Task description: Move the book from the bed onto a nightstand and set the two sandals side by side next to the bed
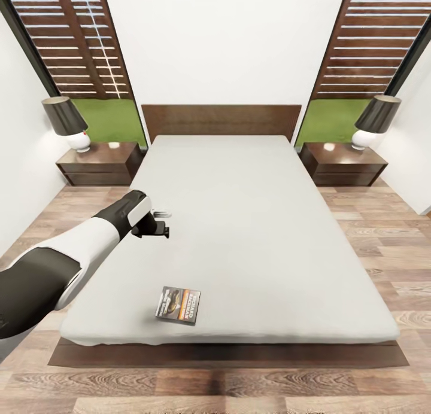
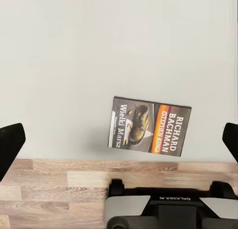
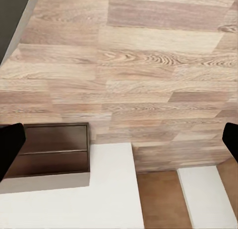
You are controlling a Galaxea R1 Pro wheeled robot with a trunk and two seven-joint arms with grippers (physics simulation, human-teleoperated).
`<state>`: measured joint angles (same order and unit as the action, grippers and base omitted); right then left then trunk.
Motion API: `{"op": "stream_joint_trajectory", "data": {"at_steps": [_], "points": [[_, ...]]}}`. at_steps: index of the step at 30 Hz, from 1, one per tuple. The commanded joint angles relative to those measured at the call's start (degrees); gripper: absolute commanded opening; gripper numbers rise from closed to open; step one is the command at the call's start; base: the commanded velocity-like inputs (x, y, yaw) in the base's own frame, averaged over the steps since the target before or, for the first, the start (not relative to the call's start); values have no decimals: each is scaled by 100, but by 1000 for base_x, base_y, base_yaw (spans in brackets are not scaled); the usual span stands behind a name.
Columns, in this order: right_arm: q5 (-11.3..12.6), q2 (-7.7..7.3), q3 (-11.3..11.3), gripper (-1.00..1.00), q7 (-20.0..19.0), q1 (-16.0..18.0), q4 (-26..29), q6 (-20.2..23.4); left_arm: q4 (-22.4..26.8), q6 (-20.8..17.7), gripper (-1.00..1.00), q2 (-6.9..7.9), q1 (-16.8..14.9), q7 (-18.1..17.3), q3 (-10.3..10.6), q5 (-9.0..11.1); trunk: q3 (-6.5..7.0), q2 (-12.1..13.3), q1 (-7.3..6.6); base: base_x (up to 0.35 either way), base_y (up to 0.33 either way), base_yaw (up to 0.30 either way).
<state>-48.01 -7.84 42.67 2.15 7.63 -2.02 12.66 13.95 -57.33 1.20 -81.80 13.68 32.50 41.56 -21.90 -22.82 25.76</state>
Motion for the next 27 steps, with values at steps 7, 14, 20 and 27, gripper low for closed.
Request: {"op": "stream_joint_trajectory", "data": {"at_steps": [7, 14, 20, 27], "points": [[-59, 3, 48, 100, 22, -18, -18, 26, 11, 88, 100, -192, 2, 39, 38, 54, -74, -10, 3, 0, 0, 0], [-59, 14, 48, 100, 22, -24, -18, 33, 9, 173, 100, -295, 7, 39, 38, 55, -140, -10, 3, 0, 0, 0], [-59, 18, 48, 100, 22, -25, -18, 36, 10, 236, 100, -315, 12, 34, 38, 54, -196, -10, 3, 0, 0, 0], [-59, 19, 48, 100, 22, -25, -18, 35, 5, 334, 100, -308, 14, 31, 39, 54, -262, -10, 3, 0, 0, 0]]}}
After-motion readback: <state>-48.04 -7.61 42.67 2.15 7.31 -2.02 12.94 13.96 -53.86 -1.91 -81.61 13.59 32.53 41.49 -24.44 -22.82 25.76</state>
